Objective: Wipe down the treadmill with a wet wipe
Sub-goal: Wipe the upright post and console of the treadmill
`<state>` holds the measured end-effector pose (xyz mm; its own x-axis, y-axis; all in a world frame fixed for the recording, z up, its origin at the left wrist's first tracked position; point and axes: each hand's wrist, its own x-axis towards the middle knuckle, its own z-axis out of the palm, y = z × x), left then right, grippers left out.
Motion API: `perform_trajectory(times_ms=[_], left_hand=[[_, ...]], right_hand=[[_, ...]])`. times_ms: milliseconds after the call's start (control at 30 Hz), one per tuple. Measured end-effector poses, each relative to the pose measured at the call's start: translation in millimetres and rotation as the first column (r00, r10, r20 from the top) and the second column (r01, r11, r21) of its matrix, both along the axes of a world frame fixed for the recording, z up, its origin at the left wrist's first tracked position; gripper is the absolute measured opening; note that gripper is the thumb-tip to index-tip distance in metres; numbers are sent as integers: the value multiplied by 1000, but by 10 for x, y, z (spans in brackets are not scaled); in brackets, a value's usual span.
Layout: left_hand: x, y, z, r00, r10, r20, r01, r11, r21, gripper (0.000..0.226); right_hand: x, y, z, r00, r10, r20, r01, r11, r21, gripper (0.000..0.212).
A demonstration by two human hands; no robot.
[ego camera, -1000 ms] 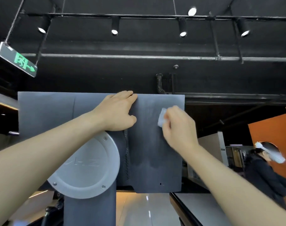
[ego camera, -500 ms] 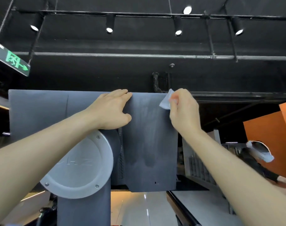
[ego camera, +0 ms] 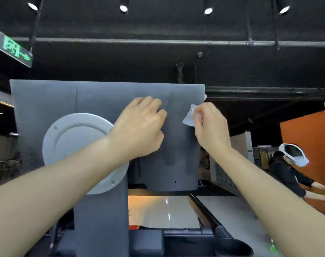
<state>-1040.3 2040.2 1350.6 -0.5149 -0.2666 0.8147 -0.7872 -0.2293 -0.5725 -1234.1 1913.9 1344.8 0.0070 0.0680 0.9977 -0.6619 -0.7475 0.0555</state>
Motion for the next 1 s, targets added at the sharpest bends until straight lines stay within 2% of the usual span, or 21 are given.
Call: perform_trajectory(times_ms=[100,133,167,200,233,267,300,333,367,433,500,533,633,667,733,767,833,900,1000], left_hand=[[-134,-164,-494,990,-124,62,121,991,60,12],[-151,-216,-655,989,-148,24,143,982,124,9],[-161,-258,-803,987,-147,-72,159,966,204,9],[-153,-306,-950,964,-124,-235,192,937,293,12],[-133,-362,-1073,886,-87,-456,277,888,368,14],[-108,-419,-1178,731,-39,-682,411,822,394,16],[-73,-486,-1264,513,28,-858,560,746,360,18],[-31,-542,-1329,279,113,-954,683,675,280,19],[5,-589,-1377,68,203,-977,764,619,182,21],[49,-655,-1442,-259,325,-909,840,540,-46,28],[21,-687,-1484,-496,354,-792,824,479,-302,34],[2,-703,-1508,-573,352,-740,795,457,-398,35],[-56,-708,-1549,-673,345,-655,734,424,-531,42],[-58,-704,-1561,-684,344,-643,725,417,-548,46],[-47,-700,-1576,-699,327,-636,709,429,-559,48],[-37,-699,-1582,-706,315,-634,700,443,-560,46],[-12,-696,-1576,-719,299,-627,686,455,-568,44],[0,-676,-1571,-728,301,-616,677,455,-579,41],[-7,-649,-1578,-753,281,-595,649,460,-605,34]], right_hand=[[88,-136,-367,999,-19,-50,18,1000,-26,9],[109,-202,-617,997,-22,-80,20,999,-25,12],[118,-282,-881,993,-33,-117,31,999,-24,15],[116,-361,-1149,985,-43,-164,44,999,1,14],[108,-431,-1385,974,-40,-223,49,998,35,11],[94,-490,-1574,958,-37,-283,58,996,65,10],[77,-532,-1692,941,-42,-337,79,992,95,12],[56,-533,-1705,924,-50,-378,98,989,108,12],[43,-508,-1618,915,-71,-396,123,987,106,11],[52,-385,-1275,941,-97,-325,134,986,95,8],[57,-270,-895,987,-47,-154,64,992,106,6],[64,-261,-807,994,-19,-106,29,995,99,5],[153,-353,-1120,994,-23,-107,34,994,101,5],[194,-390,-1375,985,-35,-168,58,990,131,5],[219,-453,-1822,933,-79,-352,142,977,159,23],[204,-471,-1916,902,-76,-426,161,972,169,30],[186,-431,-1751,877,-83,-473,165,977,135,28],[216,-290,-1354,909,-109,-402,158,983,91,17],[261,-116,-716,991,-62,-118,66,998,25,5]])
